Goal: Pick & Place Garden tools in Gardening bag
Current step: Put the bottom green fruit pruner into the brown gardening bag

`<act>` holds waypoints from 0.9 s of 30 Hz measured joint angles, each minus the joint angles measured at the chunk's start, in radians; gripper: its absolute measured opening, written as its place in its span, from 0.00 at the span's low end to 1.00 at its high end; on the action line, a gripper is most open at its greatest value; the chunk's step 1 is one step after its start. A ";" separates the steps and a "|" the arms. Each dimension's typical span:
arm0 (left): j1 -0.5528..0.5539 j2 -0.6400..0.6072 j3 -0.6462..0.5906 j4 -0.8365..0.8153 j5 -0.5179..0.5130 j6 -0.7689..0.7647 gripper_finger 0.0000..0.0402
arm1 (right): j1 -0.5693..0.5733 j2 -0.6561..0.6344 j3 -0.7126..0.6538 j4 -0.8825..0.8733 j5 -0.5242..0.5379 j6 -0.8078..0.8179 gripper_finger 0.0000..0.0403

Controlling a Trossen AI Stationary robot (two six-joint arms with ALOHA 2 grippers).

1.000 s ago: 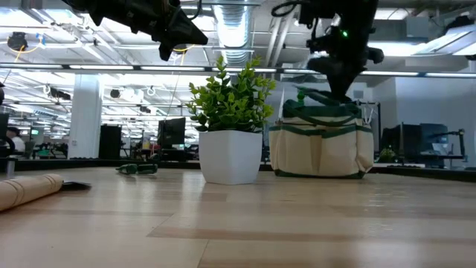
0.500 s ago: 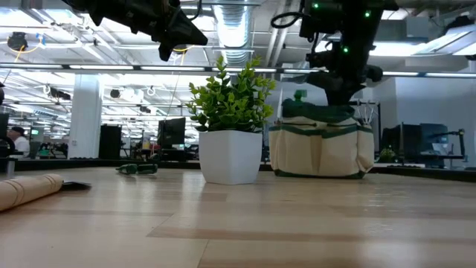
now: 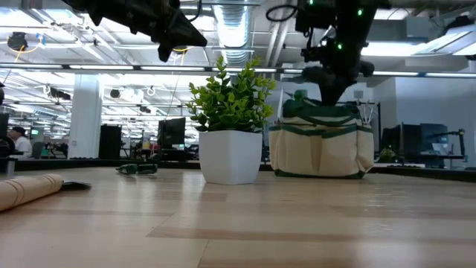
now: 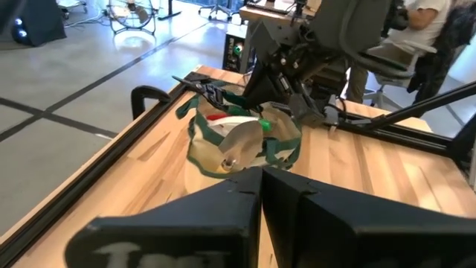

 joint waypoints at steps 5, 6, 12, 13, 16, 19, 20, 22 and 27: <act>0.000 0.000 0.000 -0.011 -0.024 0.001 0.00 | -0.024 0.000 -0.056 0.054 -0.017 -0.004 0.03; 0.000 0.000 0.000 -0.013 -0.026 0.001 0.00 | -0.026 0.001 -0.069 0.058 -0.031 -0.004 0.03; 0.000 0.000 0.000 -0.016 -0.028 0.002 0.00 | -0.023 0.000 -0.115 0.075 -0.052 -0.001 0.03; 0.000 0.000 0.000 -0.016 -0.028 0.002 0.00 | -0.023 0.000 -0.123 0.075 -0.055 0.008 0.03; 0.000 0.000 0.000 -0.016 -0.028 0.002 0.00 | -0.023 0.000 -0.141 0.075 -0.056 0.022 0.03; 0.000 0.000 0.000 -0.016 -0.028 0.002 0.00 | -0.023 0.000 -0.142 0.074 -0.059 0.022 0.03; 0.000 0.000 0.000 -0.016 -0.028 0.002 0.00 | -0.023 0.000 -0.142 0.074 -0.059 0.022 0.03; 0.000 0.000 0.000 -0.016 -0.028 0.002 0.00 | -0.023 0.000 -0.142 0.071 -0.062 0.022 0.03; 0.000 0.000 0.000 -0.016 -0.028 0.002 0.00 | -0.025 0.000 -0.142 0.057 -0.078 0.024 0.08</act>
